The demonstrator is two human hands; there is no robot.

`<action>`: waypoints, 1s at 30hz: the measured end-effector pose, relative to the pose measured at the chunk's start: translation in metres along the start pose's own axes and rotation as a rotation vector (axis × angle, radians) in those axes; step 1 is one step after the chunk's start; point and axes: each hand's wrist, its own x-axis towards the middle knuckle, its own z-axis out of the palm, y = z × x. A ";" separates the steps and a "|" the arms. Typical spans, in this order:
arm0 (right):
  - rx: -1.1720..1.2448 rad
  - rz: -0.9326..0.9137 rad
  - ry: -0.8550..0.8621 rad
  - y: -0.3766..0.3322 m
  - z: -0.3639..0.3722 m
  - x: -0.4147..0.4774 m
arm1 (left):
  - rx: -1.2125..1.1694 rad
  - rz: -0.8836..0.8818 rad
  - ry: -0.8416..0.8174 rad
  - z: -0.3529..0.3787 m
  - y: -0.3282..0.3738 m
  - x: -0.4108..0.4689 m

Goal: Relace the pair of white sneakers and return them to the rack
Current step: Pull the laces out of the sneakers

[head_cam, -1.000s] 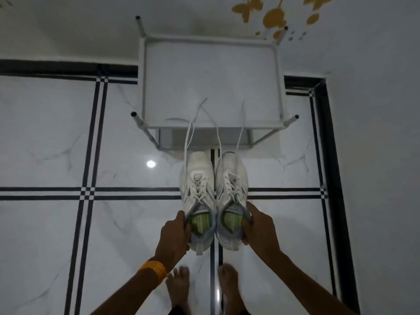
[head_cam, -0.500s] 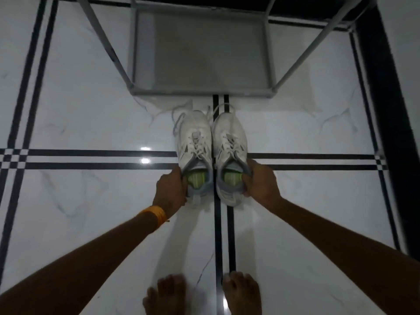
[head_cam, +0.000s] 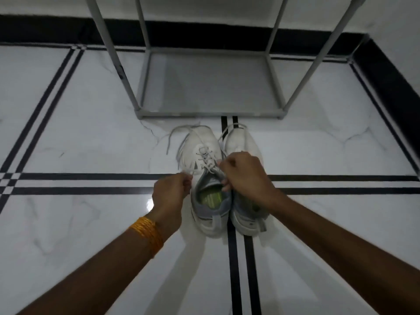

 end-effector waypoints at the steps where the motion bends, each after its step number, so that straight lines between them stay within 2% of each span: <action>1: 0.022 0.032 -0.023 0.001 0.002 0.006 | -0.017 -0.015 0.017 0.004 -0.002 0.001; 5: 0.094 0.065 0.028 0.015 0.009 0.016 | -0.062 0.042 0.086 0.019 -0.008 0.005; 8: 0.190 0.046 0.047 0.020 0.016 0.018 | -0.040 0.100 0.058 0.031 -0.004 0.006; 12: 0.525 0.134 0.041 0.020 0.017 0.019 | 0.020 0.288 0.101 0.036 0.000 0.005; 15: 0.734 0.223 0.079 0.028 0.015 0.018 | -0.150 0.227 0.133 0.036 -0.007 0.008; 18: 0.671 0.211 0.146 0.038 0.018 0.018 | -0.181 0.191 0.137 0.040 -0.015 0.009; 26: 0.691 0.188 0.138 0.037 0.025 0.017 | -0.237 0.187 0.166 0.043 -0.009 0.004; 28: 0.680 0.187 0.132 0.036 0.023 0.014 | -0.205 0.231 0.171 0.043 -0.010 -0.001; 30: 0.655 0.160 0.097 0.031 0.020 0.009 | -0.108 0.356 0.148 0.039 -0.010 -0.004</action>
